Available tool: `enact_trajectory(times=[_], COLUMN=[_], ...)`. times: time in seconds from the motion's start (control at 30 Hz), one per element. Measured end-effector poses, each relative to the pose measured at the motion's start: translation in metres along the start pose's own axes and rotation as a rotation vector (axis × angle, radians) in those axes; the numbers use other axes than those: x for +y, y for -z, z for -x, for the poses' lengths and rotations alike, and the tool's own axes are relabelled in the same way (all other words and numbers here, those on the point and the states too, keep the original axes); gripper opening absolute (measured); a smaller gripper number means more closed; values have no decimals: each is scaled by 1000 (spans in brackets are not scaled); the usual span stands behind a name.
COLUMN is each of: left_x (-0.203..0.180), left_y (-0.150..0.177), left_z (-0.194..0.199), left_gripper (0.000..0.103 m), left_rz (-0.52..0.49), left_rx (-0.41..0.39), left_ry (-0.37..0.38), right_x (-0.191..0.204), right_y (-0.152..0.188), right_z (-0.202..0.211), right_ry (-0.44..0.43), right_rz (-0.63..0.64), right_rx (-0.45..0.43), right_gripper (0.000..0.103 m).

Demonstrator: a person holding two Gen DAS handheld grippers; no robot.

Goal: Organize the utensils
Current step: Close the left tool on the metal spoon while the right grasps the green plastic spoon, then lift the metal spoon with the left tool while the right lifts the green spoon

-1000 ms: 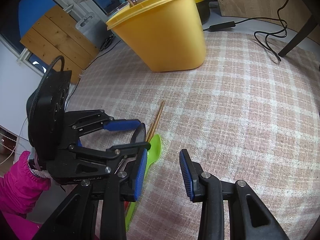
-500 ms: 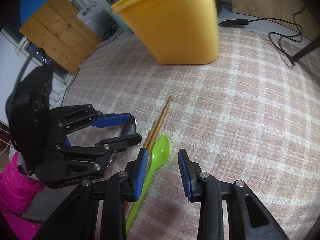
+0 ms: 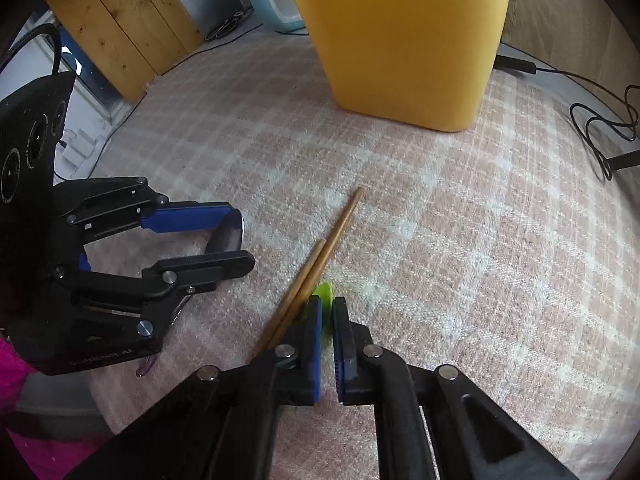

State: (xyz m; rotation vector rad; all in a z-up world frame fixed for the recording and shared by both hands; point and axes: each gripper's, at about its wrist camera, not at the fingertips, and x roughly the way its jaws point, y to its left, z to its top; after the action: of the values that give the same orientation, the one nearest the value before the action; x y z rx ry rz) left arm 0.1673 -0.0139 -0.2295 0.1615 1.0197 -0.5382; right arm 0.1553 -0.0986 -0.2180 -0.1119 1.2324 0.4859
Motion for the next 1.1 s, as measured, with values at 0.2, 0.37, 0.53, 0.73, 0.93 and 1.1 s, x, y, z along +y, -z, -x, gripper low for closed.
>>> enact_trajectory(times=[0.2,0.37,0.53,0.73,0.93,1.1], left_x=[0,-1,-2,-9,-13,-17], left_y=[0,-2,-5,-9,-20,-26], left_z=[13,28,46,73,99,108], left_gripper=[33,33,33,33,33,33], left_rz=[3,12,13,-5,-20,-36], left_rx=[-30,-65,-107,-169,-231,-264], left_ry=[-11,-10,-13,-21,-26,-30], right_x=[-6,-9,-9,-11,-10,-11], right_y=[6,8,14,18,19,20], right_z=[24,51,78,103,120,127], right_ry=[-11,0,16,44,55,74], right_rz=[-26,-45,-65,-60,-63,-62], right_rx=[-63,-130,-201,-262,-307,-330], right_gripper=[0,0,0,0,0,0])
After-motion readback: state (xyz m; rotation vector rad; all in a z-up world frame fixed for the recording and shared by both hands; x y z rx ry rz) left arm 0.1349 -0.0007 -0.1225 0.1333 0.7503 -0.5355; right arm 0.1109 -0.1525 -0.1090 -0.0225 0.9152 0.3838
